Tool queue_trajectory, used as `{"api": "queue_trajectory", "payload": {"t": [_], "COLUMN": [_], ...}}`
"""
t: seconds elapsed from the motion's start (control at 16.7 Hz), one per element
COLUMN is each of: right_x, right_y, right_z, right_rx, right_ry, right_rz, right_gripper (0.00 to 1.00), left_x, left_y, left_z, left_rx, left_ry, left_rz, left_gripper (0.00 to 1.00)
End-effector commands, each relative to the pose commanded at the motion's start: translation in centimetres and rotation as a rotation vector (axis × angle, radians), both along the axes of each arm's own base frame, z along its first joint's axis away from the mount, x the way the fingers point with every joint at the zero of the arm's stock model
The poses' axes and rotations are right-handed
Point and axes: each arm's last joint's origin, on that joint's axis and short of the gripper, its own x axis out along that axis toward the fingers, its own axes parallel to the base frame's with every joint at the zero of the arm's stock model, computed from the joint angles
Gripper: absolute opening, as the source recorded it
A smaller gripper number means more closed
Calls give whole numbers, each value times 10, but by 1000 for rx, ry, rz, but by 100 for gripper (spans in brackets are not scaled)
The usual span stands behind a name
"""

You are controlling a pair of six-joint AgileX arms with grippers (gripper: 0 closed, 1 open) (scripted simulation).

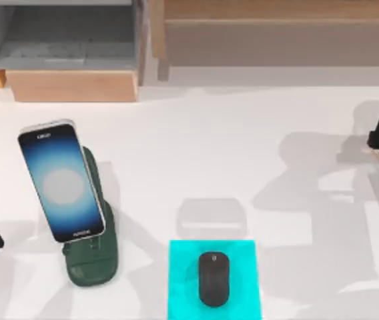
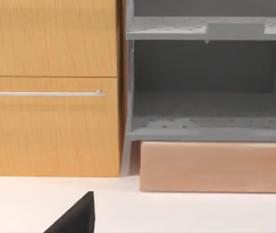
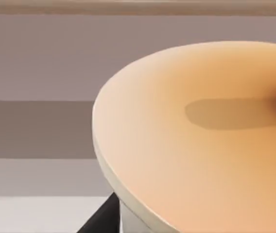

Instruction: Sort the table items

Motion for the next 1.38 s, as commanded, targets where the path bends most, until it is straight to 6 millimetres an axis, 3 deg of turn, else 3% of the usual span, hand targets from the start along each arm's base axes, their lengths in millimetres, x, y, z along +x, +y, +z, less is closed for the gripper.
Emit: {"api": "queue_trajectory", "payload": {"t": [0.42, 0.84, 1.08, 1.38], "right_x": [2, 42, 69, 107], "right_y": [1, 15, 21, 22], "right_z": [7, 83, 127, 154], "right_rx": [1, -21, -27, -14], "right_ry": [-21, -228, -252, -143], "right_rz": [5, 62, 70, 54], "right_gripper": [0, 0, 0, 0], "left_x": [0, 0, 0, 0], "left_y": [0, 0, 0, 0], "left_z": [0, 0, 0, 0], "left_rx": [0, 0, 0, 0], "left_ry": [0, 0, 0, 0], "left_rz": [0, 0, 0, 0], "left_gripper": [100, 100, 100, 100]}}
